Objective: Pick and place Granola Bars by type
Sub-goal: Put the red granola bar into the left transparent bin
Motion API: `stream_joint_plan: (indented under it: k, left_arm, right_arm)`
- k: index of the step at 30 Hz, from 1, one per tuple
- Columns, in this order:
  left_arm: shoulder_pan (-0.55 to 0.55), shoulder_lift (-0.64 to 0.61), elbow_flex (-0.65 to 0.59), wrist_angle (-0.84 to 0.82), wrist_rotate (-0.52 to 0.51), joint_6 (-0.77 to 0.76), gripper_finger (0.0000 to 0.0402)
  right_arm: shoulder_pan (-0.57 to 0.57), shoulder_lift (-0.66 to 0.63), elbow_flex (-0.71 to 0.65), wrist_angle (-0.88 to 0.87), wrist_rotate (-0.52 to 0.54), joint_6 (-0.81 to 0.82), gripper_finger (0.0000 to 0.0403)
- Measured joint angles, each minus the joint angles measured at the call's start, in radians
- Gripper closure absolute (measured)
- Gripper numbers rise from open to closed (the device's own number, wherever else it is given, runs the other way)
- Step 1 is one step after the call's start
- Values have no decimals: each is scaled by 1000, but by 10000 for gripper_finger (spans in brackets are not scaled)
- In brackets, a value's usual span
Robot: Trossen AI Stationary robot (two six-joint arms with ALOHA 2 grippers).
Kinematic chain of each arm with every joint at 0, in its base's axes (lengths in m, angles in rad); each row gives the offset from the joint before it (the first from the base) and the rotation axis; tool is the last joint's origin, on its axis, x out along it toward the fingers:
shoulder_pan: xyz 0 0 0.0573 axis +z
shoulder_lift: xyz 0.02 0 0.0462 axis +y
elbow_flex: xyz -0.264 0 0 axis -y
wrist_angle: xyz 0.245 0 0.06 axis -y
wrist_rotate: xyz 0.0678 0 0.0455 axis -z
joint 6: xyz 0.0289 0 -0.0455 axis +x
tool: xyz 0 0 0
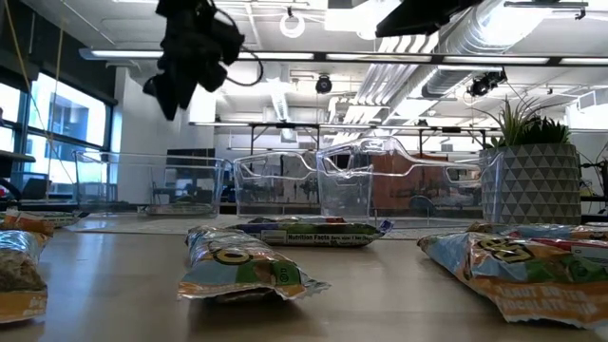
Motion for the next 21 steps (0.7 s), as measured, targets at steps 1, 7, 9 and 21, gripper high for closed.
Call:
stream_joint_plan:
  k: [1, 7, 9, 21]
  left_arm:
    - [-25, -13, 0, 8, -6, -17, 183]
    - [-293, -110, -61, 16, -147, -234, 183]
    - [-413, -157, -102, 13, -201, -347, 183]
    - [-995, -366, -433, 398, -399, -885, 183]
  right_arm:
    - [0, 0, 0, -4, 0, 6, 233]
    - [1, 0, 0, -7, -104, 24, 233]
    - [2, 0, 0, -7, -144, 33, 233]
    - [30, 60, 0, 24, -273, 84, 234]
